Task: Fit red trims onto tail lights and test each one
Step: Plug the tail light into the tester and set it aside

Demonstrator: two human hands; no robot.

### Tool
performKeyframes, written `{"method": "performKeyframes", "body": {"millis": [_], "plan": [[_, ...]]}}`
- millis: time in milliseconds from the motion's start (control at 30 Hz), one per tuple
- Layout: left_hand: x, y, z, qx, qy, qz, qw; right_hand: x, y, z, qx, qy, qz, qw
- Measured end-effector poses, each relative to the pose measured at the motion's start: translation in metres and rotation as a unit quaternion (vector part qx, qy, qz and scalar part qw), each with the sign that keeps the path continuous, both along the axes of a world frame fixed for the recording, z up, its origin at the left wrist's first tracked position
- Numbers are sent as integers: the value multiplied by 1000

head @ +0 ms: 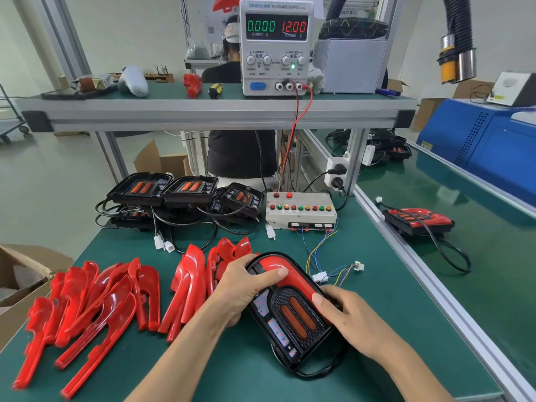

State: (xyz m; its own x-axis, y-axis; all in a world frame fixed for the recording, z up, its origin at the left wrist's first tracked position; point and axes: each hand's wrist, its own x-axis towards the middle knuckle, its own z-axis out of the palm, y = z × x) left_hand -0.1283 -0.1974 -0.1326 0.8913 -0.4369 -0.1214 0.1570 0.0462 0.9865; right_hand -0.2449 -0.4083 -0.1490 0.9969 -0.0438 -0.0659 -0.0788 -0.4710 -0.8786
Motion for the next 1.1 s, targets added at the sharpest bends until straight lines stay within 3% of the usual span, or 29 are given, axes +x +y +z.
{"method": "performKeyframes", "body": {"millis": [233, 433, 600, 767, 1100], "plan": [[-3, -3, 3, -14, -23, 0, 1000, 4, 14, 1, 120, -36, -12, 992], [-4, -5, 3, -3, -37, 4, 999, 4, 16, -4, 143, -51, -27, 988], [-4, -4, 5, 31, -59, 4, 998, 3, 16, -5, 112, -49, -35, 992], [0, 1, 15, 34, -18, -57, 998, 5, 11, -1, 87, -30, -24, 995], [1, -3, 24, -21, 16, -81, 996, 40, 23, 20, -92, -69, -30, 993]]}}
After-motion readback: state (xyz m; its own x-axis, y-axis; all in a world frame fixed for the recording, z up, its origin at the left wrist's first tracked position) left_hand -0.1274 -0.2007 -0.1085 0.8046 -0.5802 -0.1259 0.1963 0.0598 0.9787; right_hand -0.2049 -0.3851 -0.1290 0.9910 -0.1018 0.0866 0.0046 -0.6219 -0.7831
